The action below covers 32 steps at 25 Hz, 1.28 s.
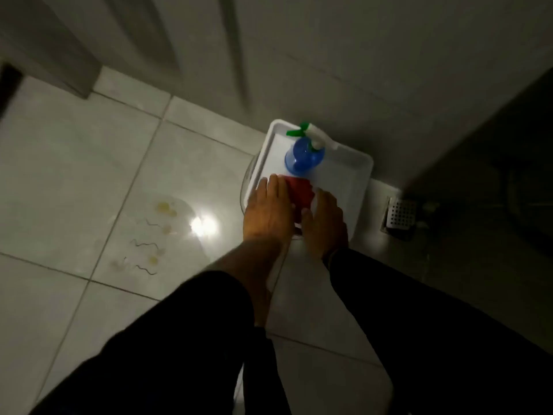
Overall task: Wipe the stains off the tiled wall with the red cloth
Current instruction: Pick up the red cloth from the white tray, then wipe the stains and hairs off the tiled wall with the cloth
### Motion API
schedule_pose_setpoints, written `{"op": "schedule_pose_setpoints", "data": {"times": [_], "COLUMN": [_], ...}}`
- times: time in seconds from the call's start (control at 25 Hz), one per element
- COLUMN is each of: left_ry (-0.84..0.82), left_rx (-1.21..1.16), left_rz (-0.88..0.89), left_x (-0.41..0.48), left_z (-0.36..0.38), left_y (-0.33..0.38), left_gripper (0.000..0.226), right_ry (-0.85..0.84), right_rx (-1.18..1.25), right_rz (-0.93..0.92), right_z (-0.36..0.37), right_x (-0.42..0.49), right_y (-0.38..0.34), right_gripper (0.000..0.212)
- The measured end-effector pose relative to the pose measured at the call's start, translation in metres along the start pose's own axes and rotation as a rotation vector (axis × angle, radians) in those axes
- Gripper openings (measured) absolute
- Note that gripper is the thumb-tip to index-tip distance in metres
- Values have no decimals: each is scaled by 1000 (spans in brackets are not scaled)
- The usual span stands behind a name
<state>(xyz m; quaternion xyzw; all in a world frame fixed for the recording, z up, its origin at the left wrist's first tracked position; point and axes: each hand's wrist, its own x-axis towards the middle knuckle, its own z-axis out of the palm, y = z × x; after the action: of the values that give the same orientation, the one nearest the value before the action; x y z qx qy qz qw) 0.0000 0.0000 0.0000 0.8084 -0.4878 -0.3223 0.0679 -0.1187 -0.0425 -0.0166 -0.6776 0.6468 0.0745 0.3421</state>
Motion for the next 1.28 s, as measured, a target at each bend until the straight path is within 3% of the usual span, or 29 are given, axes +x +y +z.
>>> {"op": "schedule_pose_setpoints", "data": {"times": [0.12,0.24,0.32,0.44,0.6,0.68,0.8,0.88,1.0,1.08,1.16,1.28], "left_ry": [-133,-210,-184,-204,-71,-24,-55,-71,-9,151,295,297], "left_rx": [-6,-82,-143,-322,-580,-771,-1121,-1277,-1349,-1342,-1300,-901], "left_rz": [-166,-327,-373,-399,-317,-288,-270,-273,-351,-472,-701,-1004], "left_x": [54,77,86,100,76,52,7,-25,-75,-102,-128,-155], "left_z": [32,54,62,61,32,7,-31,-42,-34,-6,42,130], "left_y": [2,5,1,-8,-8,-20,-66,-112,-191,-256,-324,-426], "left_gripper": [79,88,82,66,44,43,38,28,39,47,55,71], "right_ry": [-98,-126,-90,-18,-21,-81,-287,-502,-809,-857,-848,-824], "right_rx": [159,135,189,534,941,897,716,741,864,800,681,397], "right_rz": [125,222,238,305,401,303,71,-19,-30,8,79,-56], "right_z": [27,47,56,62,36,18,5,16,77,145,222,330], "right_x": [54,80,88,97,75,55,17,-10,-42,-57,-67,-57], "right_y": [8,13,19,25,22,8,-27,-57,-104,-135,-157,-185], "right_gripper": [75,89,87,74,92,104,140,126,73,52,41,31]}}
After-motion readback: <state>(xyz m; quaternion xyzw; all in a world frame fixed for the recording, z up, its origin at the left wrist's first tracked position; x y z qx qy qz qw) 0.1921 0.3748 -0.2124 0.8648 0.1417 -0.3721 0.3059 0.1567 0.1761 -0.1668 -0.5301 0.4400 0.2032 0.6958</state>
